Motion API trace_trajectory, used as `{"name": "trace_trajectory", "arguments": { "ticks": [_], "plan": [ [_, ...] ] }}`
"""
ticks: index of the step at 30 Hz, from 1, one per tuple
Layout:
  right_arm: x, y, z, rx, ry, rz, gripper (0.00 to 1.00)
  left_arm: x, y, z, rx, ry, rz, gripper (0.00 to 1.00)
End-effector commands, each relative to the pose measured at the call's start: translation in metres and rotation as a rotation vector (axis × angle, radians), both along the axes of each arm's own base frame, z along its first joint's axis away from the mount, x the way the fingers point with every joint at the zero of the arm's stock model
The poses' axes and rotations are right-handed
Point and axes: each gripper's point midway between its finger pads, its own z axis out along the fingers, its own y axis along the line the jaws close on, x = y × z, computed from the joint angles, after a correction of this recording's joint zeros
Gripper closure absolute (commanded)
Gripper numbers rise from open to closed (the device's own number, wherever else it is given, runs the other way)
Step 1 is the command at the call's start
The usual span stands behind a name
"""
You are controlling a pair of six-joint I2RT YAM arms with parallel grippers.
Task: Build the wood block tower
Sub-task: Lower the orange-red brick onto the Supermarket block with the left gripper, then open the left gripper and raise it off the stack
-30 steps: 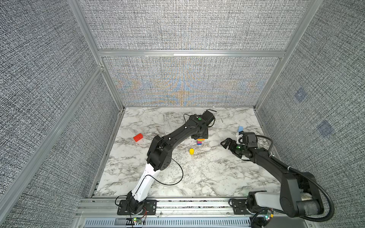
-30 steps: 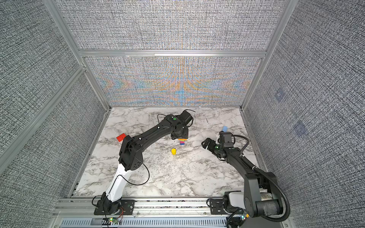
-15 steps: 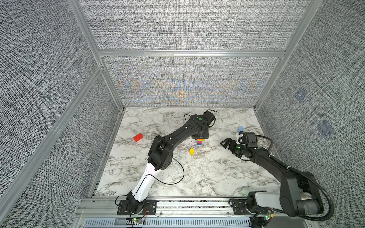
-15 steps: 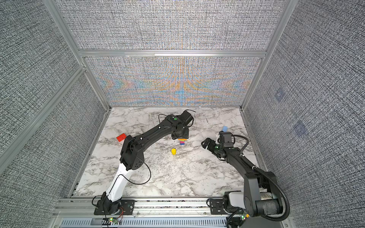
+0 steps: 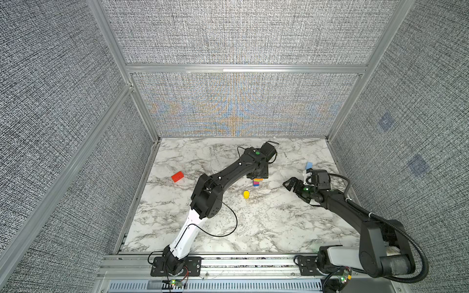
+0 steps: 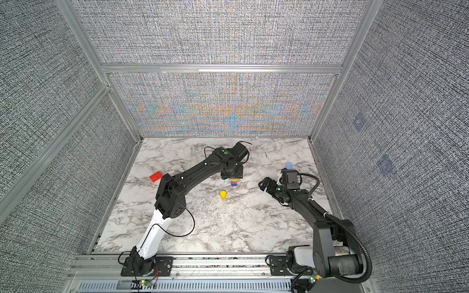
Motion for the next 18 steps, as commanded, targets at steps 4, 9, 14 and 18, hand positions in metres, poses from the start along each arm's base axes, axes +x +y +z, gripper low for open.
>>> {"name": "trace_trajectory", "arguments": {
  "ticks": [4,9,14,18],
  "plan": [
    [-0.0008,0.0015,-0.0012,0.003,-0.002,0.012,0.01,-0.0011,0.0028,-0.0003,0.015,0.006,-0.007,0.4],
    [-0.0007,0.0014,-0.0011,0.002,-0.003,0.013,0.01,-0.0015,0.0034,0.0013,0.017,0.004,-0.009,0.33],
    [-0.001,0.0018,-0.001,0.001,-0.004,0.015,0.01,-0.002,0.0029,0.0028,0.014,0.004,-0.019,0.25],
    [0.0,0.0018,0.0003,0.001,-0.009,0.015,0.01,-0.0024,0.0042,0.0085,0.014,-0.005,-0.028,0.13]
  ]
}}
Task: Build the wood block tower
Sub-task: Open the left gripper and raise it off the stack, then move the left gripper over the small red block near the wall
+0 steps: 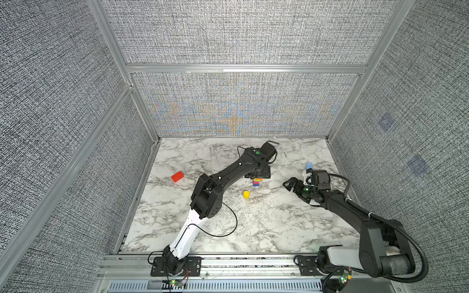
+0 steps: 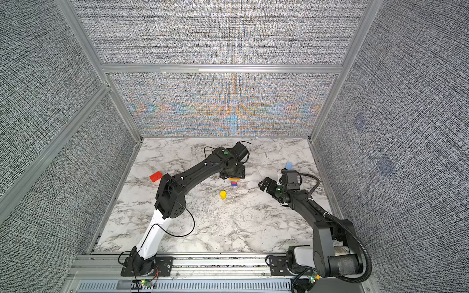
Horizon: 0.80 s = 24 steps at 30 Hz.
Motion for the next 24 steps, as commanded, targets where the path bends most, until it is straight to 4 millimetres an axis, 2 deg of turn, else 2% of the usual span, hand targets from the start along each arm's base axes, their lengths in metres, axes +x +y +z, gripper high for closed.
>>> {"name": "trace_trajectory", "arguments": {
  "ticks": [1,6,9,15,20,24],
  "plan": [
    [0.0,0.001,0.001,0.001,-0.007,0.014,0.01,-0.002,0.005,0.01,0.011,-0.009,-0.016,0.11],
    [0.0,0.002,0.003,0.001,-0.015,0.018,0.01,-0.001,0.015,0.034,0.031,-0.062,-0.029,0.04],
    [0.001,0.004,0.008,0.001,-0.036,0.036,0.01,-0.001,0.029,0.049,0.082,-0.102,-0.047,0.01],
    [0.007,0.01,0.026,0.013,-0.107,0.079,0.01,0.005,0.08,0.077,0.244,-0.18,0.03,0.01],
    [0.02,0.017,0.045,0.018,-0.139,0.101,0.01,0.015,0.122,0.086,0.199,-0.169,0.113,0.01],
    [0.034,0.025,0.06,0.021,-0.176,0.116,0.01,0.026,0.165,0.09,0.14,-0.159,0.173,0.01]
  ]
}}
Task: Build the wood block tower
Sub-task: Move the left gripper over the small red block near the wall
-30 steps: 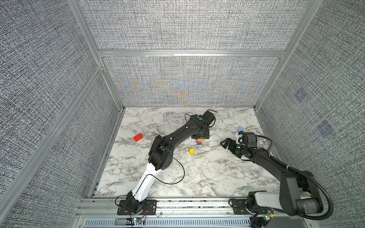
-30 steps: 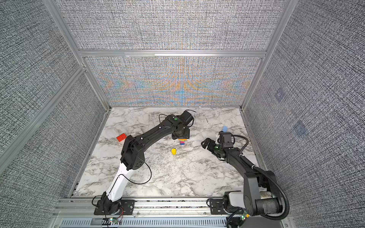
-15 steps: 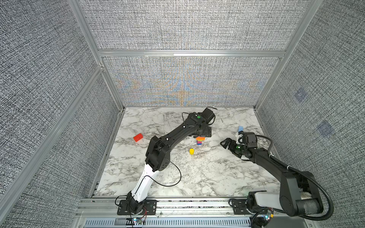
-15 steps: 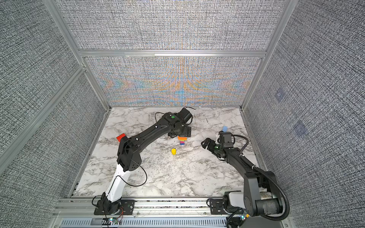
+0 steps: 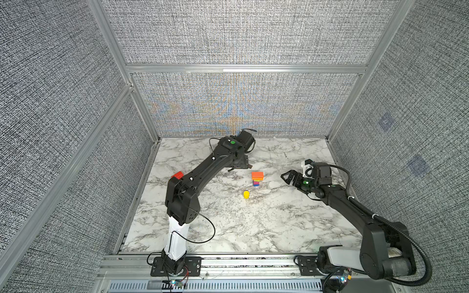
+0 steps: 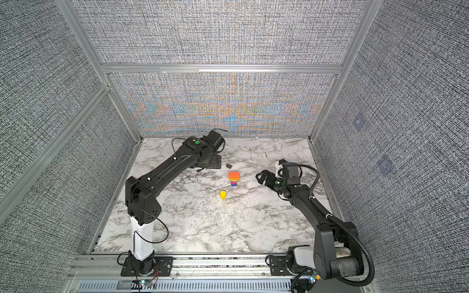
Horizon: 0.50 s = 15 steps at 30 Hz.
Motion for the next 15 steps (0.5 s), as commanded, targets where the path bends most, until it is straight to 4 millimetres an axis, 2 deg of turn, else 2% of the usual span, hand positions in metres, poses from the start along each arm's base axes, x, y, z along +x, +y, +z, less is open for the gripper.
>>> {"name": "trace_trajectory", "arguments": {
  "ticks": [1,7,12,14,15],
  "plan": [
    [0.011,0.01,0.012,0.004,-0.042,0.032,0.01,0.009,0.024,0.006,-0.042,-0.019,0.019,0.01],
    [0.036,0.04,0.026,0.036,-0.096,0.107,0.01,0.019,0.097,-0.008,-0.027,0.012,0.153,0.01],
    [0.06,0.051,0.028,0.044,-0.104,0.102,0.01,0.023,0.152,-0.029,-0.034,0.066,0.336,0.01],
    [0.066,0.052,0.022,0.051,-0.091,0.094,0.01,0.024,0.171,-0.038,-0.036,0.081,0.398,0.01],
    [0.076,0.054,0.033,0.059,-0.117,0.093,0.01,0.025,0.179,-0.043,-0.045,0.086,0.423,0.01]
  ]
}}
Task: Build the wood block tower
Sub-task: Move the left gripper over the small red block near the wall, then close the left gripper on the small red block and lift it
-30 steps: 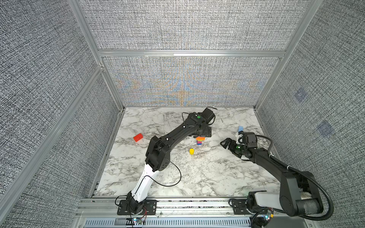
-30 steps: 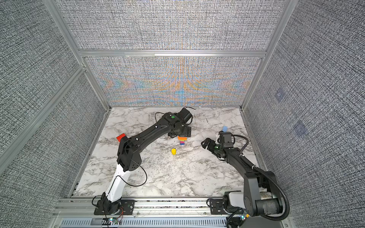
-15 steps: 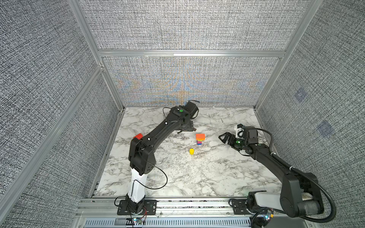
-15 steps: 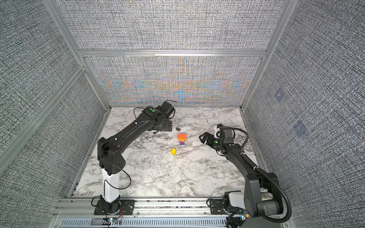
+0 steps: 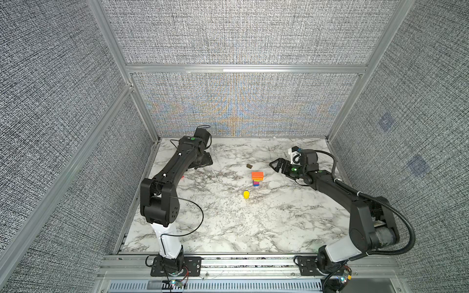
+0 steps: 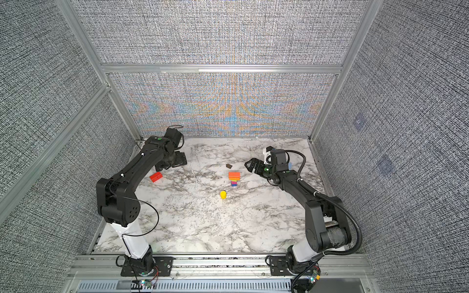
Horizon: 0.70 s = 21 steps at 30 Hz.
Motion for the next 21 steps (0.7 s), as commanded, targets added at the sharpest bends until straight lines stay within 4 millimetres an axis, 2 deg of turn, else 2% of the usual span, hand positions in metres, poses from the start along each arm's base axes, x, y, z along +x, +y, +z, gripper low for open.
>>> {"name": "trace_trajectory", "arguments": {
  "ticks": [1,7,11,18,19,21],
  "plan": [
    [0.018,0.005,0.013,0.028,-0.047,-0.008,0.01,0.004,0.02,-0.014,-0.036,0.005,0.091,0.01],
    [0.025,0.006,0.01,0.024,-0.054,-0.003,0.01,0.009,0.062,-0.037,-0.026,0.041,0.2,0.01],
    [0.023,0.004,0.006,0.01,-0.053,-0.008,0.01,0.01,0.081,-0.051,-0.013,0.067,0.265,0.01],
    [0.022,0.007,0.003,0.035,-0.054,-0.001,0.01,0.016,0.096,-0.073,-0.046,0.041,0.329,0.01],
    [0.023,0.008,0.003,0.037,-0.054,-0.001,0.01,0.016,0.097,-0.084,-0.042,0.064,0.33,0.01],
    [0.024,0.009,0.0,0.04,-0.048,0.002,0.01,0.018,0.1,-0.091,-0.034,0.074,0.331,0.01]
  ]
}}
